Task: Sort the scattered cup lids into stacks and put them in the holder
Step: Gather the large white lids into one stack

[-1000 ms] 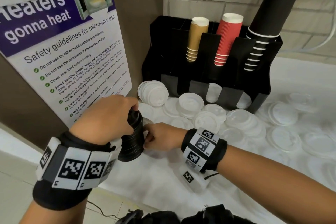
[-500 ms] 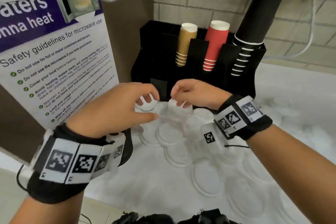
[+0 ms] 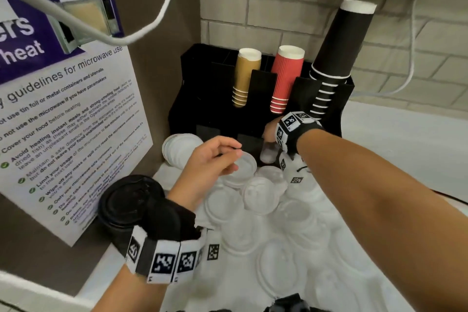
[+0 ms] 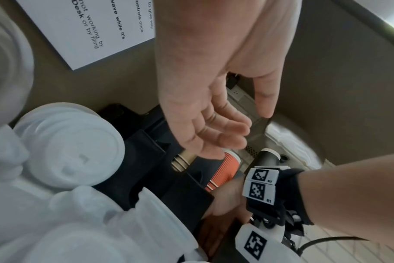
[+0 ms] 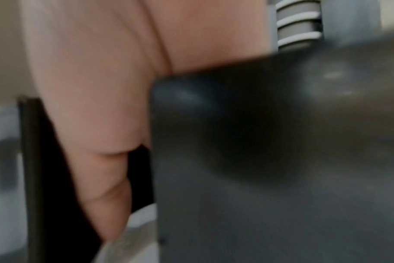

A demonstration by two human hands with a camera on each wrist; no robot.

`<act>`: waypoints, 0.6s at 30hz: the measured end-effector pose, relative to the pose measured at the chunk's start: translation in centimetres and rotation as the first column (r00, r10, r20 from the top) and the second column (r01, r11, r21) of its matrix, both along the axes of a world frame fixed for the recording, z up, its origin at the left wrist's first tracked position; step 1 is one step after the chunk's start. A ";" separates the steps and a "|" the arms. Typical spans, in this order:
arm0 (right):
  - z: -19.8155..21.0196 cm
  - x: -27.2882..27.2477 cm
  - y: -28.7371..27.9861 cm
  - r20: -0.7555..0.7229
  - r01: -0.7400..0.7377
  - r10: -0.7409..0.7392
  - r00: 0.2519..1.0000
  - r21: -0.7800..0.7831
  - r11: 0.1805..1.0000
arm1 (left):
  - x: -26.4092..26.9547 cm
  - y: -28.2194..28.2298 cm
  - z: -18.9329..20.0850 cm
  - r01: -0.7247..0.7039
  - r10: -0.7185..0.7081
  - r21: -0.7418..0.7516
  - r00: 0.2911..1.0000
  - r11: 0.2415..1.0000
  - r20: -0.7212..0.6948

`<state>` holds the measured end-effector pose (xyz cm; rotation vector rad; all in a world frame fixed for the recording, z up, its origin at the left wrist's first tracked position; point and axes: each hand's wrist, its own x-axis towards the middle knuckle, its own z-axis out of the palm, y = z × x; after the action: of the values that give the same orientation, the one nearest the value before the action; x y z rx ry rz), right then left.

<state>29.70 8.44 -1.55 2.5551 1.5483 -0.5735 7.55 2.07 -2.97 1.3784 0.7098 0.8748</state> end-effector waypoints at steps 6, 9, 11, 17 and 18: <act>-1.6 0.1 0.5 0.095 -0.165 0.169 0.981 -0.051 0.985 | -0.4 0.5 -0.3 0.007 -0.005 -0.042 0.999 0.999 0.033; -1.8 0.4 0.6 0.150 -0.159 0.171 0.974 -0.092 0.983 | -0.2 0.6 -0.1 0.002 -0.002 -0.017 1.000 1.000 0.013; -1.1 0.6 0.5 0.200 -0.218 0.240 0.950 -0.124 0.968 | 0.0 0.7 0.0 0.009 -0.009 -0.008 1.000 1.000 0.008; -0.1 0.6 0.1 0.231 -0.224 0.250 0.940 -0.132 0.966 | 0.3 0.4 0.2 0.037 -0.032 -0.075 0.997 0.997 0.068; 0.0 0.4 0.2 0.223 -0.225 0.247 0.943 -0.120 0.967 | 0.3 0.3 0.2 0.043 -0.036 -0.088 0.996 0.995 0.079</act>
<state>30.09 8.61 -1.54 2.2292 1.6654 -0.2932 7.86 2.39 -2.73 1.2684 0.6528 0.8509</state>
